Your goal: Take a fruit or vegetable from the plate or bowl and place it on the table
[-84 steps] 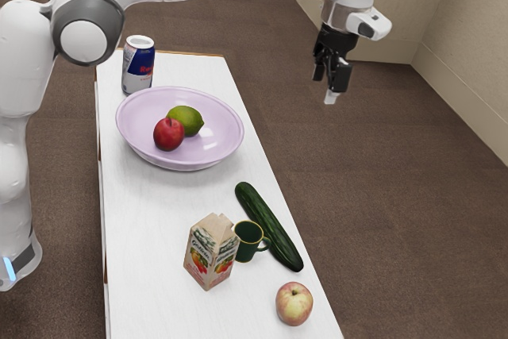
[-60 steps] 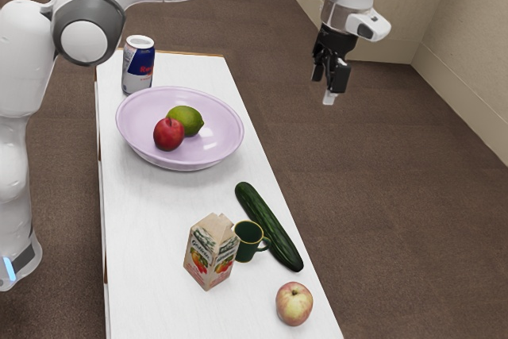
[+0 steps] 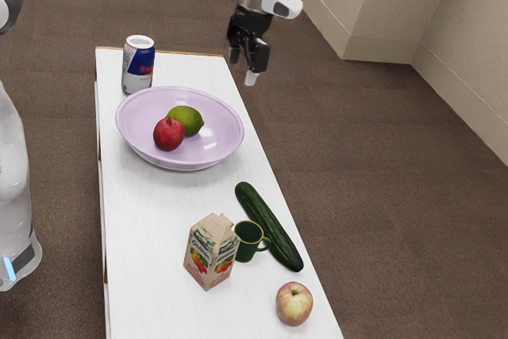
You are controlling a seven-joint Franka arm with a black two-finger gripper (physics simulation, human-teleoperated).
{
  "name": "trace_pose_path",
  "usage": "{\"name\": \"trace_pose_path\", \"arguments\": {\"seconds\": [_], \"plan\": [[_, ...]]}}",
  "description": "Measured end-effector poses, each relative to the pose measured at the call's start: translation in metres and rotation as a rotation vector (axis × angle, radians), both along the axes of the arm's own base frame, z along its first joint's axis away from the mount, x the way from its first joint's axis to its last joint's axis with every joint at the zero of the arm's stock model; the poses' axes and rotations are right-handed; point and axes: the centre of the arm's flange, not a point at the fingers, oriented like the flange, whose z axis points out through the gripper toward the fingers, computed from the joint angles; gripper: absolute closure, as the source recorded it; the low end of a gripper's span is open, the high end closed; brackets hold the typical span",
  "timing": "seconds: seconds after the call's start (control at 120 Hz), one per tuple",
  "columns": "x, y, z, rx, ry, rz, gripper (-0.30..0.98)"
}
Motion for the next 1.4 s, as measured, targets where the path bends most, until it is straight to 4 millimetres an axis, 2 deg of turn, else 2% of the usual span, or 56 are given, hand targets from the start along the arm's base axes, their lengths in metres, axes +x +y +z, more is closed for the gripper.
{"name": "trace_pose_path", "arguments": {"seconds": [0.058, 0.225, 0.3, 0.433, 0.5, 0.592, 0.658, 0.708, 0.858, 0.917, 1.033, 1.1, 1.258, 1.4], "plan": [[0.001, -0.008, 0.004, 0.035, -0.003, 0.046, 0.00], [0.013, -0.023, -0.004, 0.073, -0.005, 0.217, 0.00], [0.010, -0.035, 0.001, 0.079, -0.008, 0.286, 0.00], [-0.002, -0.037, -0.005, 0.091, 0.008, 0.427, 0.00], [-0.016, -0.028, -0.007, 0.098, 0.000, 0.501, 0.00], [-0.024, 0.025, -0.012, 0.080, -0.004, 0.651, 0.00], [-0.027, 0.040, -0.016, 0.077, -0.005, 0.709, 0.00], [-0.034, 0.039, -0.018, 0.078, -0.005, 0.732, 0.00], [-0.096, 0.025, -0.015, 0.086, -0.041, 0.777, 0.00], [-0.108, 0.016, -0.020, 0.097, -0.040, 0.782, 0.00], [-0.116, 0.013, -0.051, 0.115, 0.010, 0.808, 0.00], [-0.117, 0.014, -0.061, 0.119, 0.025, 0.825, 0.00], [-0.117, 0.014, -0.065, 0.116, 0.027, 0.856, 0.00], [-0.118, 0.023, -0.063, 0.074, 0.022, 0.891, 0.00]]}}
